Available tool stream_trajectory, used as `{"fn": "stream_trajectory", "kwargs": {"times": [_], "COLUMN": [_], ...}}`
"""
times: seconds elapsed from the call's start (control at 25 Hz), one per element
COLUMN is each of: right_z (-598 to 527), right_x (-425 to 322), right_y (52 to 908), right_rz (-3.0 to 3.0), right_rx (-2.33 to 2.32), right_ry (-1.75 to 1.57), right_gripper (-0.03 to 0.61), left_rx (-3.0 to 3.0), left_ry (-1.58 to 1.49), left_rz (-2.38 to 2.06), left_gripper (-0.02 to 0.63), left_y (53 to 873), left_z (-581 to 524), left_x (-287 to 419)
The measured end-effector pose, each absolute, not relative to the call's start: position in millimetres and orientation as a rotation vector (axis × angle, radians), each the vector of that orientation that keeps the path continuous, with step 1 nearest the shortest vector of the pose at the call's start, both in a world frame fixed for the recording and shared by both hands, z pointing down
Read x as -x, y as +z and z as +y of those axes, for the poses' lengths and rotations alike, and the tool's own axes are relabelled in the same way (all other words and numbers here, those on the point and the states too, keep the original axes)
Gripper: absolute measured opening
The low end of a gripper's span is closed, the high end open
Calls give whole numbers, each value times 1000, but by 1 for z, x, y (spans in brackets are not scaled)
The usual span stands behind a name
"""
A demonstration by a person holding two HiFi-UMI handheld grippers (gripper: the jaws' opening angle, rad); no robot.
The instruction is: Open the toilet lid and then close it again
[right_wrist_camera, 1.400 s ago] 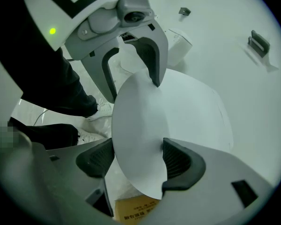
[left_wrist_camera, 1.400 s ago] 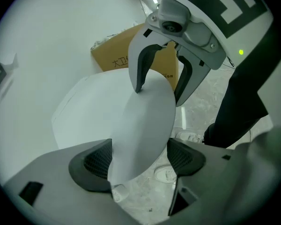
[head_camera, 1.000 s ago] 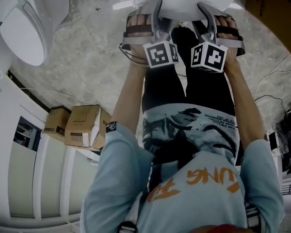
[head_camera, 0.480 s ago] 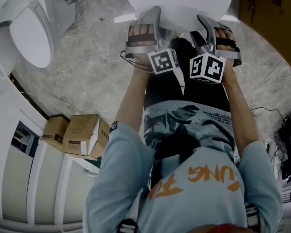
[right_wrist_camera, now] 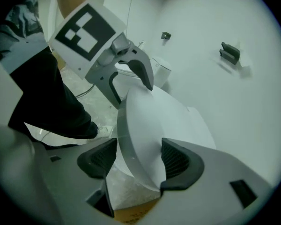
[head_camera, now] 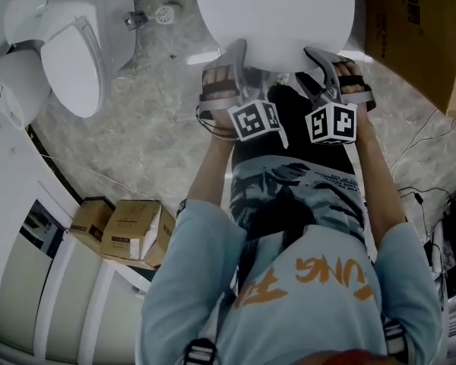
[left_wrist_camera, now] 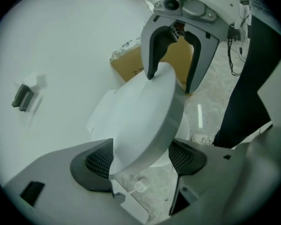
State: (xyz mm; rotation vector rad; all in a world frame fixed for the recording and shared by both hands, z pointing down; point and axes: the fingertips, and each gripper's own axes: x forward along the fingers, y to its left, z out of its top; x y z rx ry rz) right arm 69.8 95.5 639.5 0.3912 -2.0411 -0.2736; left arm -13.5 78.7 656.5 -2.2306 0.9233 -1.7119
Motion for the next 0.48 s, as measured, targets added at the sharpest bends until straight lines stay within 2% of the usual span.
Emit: {"fn": "stream_trajectory", "kwargs": {"times": [0.36,0.48], "right_z": [68,60], "right_x": [-73,-75], "right_y": [570,545], "right_rz": [-2055,-2053], "right_rx": [-509,-576], "right_ry": [-381,-394], "right_gripper": [273,256], "left_rx": [2236,2227], "left_ry": [-1622,-1588], "left_rz": [1007,1011], "left_gripper": [382,360], "left_y": [579,558], "left_z": [53,46], "left_x": [13,9]}}
